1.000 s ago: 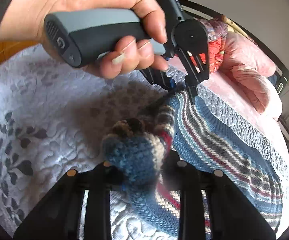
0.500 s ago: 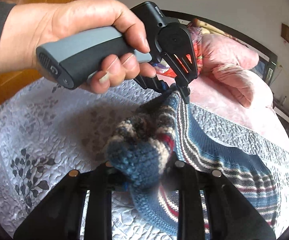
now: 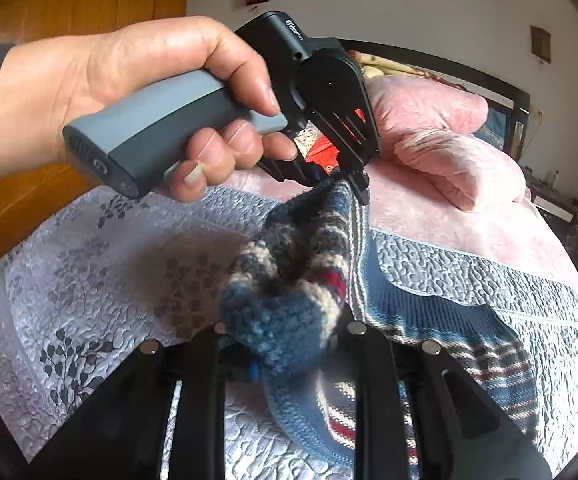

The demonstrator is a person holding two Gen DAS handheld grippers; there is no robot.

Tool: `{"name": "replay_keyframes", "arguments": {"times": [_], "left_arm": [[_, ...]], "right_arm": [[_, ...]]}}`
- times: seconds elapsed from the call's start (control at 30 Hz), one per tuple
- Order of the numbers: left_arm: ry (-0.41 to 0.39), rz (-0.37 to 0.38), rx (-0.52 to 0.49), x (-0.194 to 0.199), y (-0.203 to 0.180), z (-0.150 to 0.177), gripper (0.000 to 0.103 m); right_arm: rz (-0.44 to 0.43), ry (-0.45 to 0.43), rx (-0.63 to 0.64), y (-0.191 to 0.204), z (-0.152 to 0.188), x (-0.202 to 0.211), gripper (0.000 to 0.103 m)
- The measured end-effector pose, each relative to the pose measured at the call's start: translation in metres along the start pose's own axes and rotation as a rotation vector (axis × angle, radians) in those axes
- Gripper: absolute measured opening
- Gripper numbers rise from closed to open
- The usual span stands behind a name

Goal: Fold small clothes

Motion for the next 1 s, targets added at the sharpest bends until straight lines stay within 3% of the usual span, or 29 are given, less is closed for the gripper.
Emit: {"name": "replay_keyframes", "arguments": {"times": [0.43,1.0], "left_arm": [[-0.007,-0.019,-0.049,-0.001,-0.054,-0.006,0.021],[-0.008,-0.047,-0.09,-0.029,-0.116,-0.009,0.021]], "right_arm": [[0.014,-0.038,-0.073,-0.04,-0.003,0.029,0.017],[0.049,-0.057,-0.165,-0.095,0.013,0.055,0.014]]}}
Point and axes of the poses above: each gripper's, at about its wrist camera, not at the fingertips, and x roughly against the way its jaws point, y to its left, z to its underside, the point moved 5 cm from there along -x, roughly the way its jaws point, and after that the axes turned 5 degrees about -z, right-handed, at the moved point
